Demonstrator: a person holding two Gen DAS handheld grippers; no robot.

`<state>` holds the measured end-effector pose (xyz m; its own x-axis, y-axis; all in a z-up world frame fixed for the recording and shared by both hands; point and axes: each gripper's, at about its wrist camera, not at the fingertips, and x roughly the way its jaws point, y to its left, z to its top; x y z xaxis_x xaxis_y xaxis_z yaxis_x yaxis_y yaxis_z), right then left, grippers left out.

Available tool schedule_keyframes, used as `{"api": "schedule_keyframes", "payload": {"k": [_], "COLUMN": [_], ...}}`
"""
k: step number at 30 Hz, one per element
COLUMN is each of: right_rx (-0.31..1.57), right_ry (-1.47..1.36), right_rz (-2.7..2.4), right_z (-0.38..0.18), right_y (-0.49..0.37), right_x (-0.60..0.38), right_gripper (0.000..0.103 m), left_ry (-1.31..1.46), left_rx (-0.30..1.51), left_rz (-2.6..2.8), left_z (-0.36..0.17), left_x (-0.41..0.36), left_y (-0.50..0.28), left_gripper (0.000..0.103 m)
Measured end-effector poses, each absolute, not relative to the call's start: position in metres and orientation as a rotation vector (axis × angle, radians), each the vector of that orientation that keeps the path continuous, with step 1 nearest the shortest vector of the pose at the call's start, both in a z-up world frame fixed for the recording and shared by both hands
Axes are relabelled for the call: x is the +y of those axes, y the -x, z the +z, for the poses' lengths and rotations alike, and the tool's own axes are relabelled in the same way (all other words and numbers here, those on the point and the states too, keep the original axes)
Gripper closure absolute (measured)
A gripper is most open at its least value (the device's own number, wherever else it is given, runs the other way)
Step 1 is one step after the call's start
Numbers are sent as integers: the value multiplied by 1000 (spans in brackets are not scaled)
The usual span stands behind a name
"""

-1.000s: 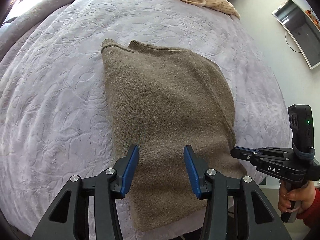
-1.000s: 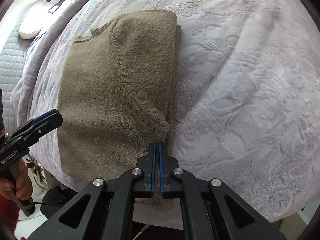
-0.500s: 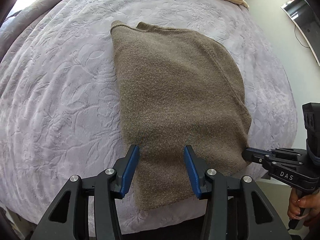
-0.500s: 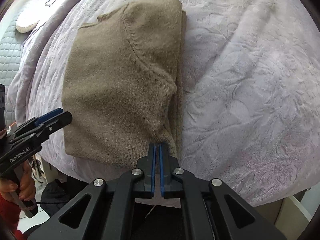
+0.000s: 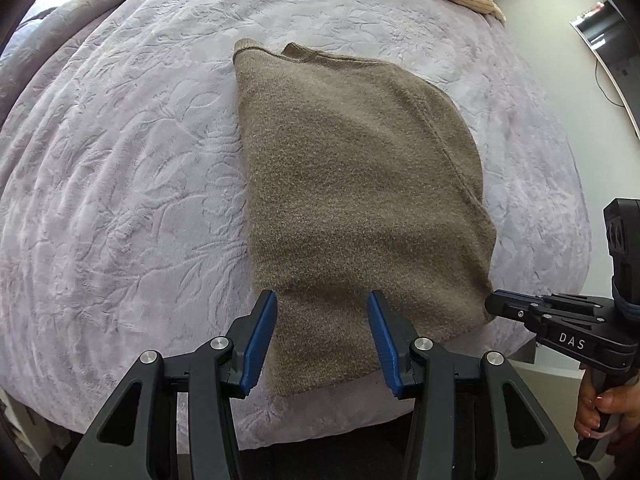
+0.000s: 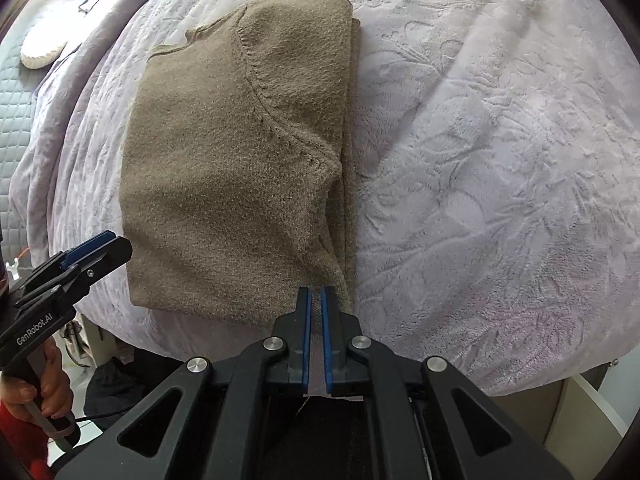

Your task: Fold small clothes

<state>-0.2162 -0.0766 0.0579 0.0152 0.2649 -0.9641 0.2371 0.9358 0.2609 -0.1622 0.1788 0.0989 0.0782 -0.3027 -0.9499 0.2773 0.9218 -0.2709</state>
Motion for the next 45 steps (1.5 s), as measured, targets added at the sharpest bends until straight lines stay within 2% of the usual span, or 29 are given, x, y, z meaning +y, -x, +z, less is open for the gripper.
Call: {"api": "schedule_keyframes", "payload": {"k": [10,12,14,15,17,19,20,21,22,23,26,27,36,45], "right_rx": [1536,1521,1508,1503,1493,1480,1472,1466,1459,1455,1444,1437,1442,1445], "right_ry": [-420,-416,-414,-412,-406,-398,-389,-376,-362,-353,-338,-328,-224,-167], "right_rz": [0,2,1,0,-5,-9,-12,-19,-29,-37,-55,-65,-107,-166], "right_z": [78,83,87,90,94,98,100,102,104,104,107,108,113,118], "right_y": [209,204,201,199,196,194,192,191,189,187,183,182,176,172], "right_x": [-78,-77,-75,-74,-73,-70,-69,-68,-66,-65,-62,-61,-52,-50], "right_gripper": [97,97,96,92,78,51,47,37,26,22,17,12,11,11], "left_ry": [-24,-26,-32,-35,-26,-15,-17,-25,-34,-41,-47,-49,-105,-85], "left_rx": [1426,1429,1409,1407,1412,1415,1418,1422,1417,1413,1415,1415,1344,1373], "left_rz": [-379,-370,-347,-340,-331,-320,-311,-300,-287,-282,-266,-261,-227,-194], "left_z": [113,114,118,119,119,119,119,119,120,121,123,123,137,140], "left_x": [182,183,185,185,186,187,188,188,189,189,190,191,191,194], "left_y": [158,157,156,155,154,153,152,151,151,151,149,148,145,137], "left_gripper": [53,28,24,24,24,24,17,2,1,1,1,1,1,1]}}
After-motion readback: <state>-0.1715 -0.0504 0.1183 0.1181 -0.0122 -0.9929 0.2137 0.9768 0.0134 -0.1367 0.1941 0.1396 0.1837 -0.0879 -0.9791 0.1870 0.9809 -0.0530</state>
